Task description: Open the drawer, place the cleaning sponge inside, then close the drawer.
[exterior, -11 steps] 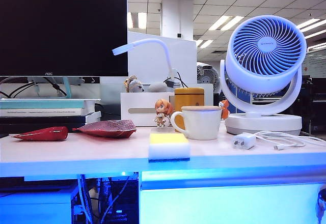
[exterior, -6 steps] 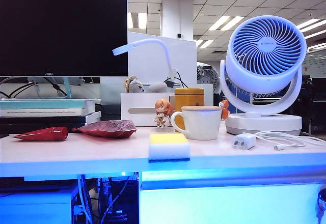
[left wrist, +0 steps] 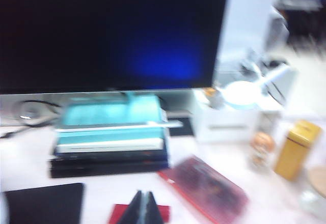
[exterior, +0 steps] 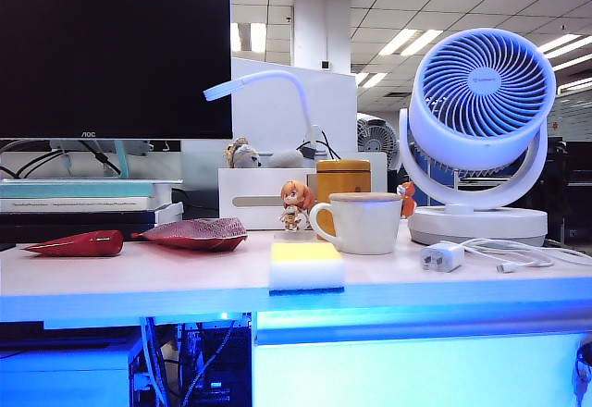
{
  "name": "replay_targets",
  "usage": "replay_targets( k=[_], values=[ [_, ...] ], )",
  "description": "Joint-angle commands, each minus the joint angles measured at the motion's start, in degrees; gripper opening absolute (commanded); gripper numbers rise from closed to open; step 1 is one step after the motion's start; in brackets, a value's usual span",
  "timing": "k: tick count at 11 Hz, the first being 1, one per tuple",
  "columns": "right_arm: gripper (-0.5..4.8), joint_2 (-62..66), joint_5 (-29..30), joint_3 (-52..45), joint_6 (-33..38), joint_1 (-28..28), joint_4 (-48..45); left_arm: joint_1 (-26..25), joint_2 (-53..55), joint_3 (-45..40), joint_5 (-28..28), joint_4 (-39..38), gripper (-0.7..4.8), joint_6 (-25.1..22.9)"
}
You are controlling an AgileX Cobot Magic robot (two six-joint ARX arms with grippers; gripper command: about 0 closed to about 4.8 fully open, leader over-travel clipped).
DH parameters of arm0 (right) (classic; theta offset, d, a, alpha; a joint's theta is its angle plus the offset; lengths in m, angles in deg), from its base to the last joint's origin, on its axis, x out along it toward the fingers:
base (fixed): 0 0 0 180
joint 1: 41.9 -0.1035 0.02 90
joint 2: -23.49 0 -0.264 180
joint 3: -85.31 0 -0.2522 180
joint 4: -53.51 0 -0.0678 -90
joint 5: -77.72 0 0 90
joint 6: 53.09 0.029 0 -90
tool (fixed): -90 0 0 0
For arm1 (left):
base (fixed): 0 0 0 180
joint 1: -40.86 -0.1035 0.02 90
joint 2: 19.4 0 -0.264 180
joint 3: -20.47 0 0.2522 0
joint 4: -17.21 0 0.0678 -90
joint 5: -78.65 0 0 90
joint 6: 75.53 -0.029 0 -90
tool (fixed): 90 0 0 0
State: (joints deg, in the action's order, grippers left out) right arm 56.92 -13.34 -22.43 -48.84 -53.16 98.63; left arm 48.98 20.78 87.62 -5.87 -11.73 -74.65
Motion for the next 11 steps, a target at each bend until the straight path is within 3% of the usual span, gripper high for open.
replay_targets(
  k=[1,2,4,6,8,9,10,11],
  values=[
    [-0.09,6.71,6.82,7.85,-0.42,-0.11,8.04,0.02,12.26,14.56,-9.62,-9.9,-0.06,-2.19],
    [-0.09,9.57,12.2,10.78,-2.54,-0.13,12.35,0.02,16.59,19.32,-14.14,-11.43,-0.06,-2.19],
    [-0.09,9.99,18.18,10.99,-2.97,-0.15,12.63,1.86,19.39,21.03,-15.39,-11.56,-0.06,-2.19],
    [-0.09,9.07,15.45,10.95,-2.56,-0.11,16.17,5.6,20.26,21.03,-15.8,-12.09,-0.06,-2.4],
    [-0.08,9.42,15.39,9.88,0.57,-0.09,17.53,6.23,20.24,21.05,-15.93,-11.87,-0.06,-2.4],
    [-0.08,9.42,18.01,6.73,6.38,-0.04,15.82,6.29,20.24,21.05,-17.49,-11.96,-0.06,-2.4],
    [-0.08,9.42,21.7,-1.36,29.77,0.0,9.7,6.29,20.15,21.49,-18.58,-12.39,-0.06,-2.4],
    [-0.07,9.42,24.74,-6.69,34.84,0.0,2.93,6.29,20.17,21.49,-19.91,-12.41,-0.06,-2.4]
  ],
)
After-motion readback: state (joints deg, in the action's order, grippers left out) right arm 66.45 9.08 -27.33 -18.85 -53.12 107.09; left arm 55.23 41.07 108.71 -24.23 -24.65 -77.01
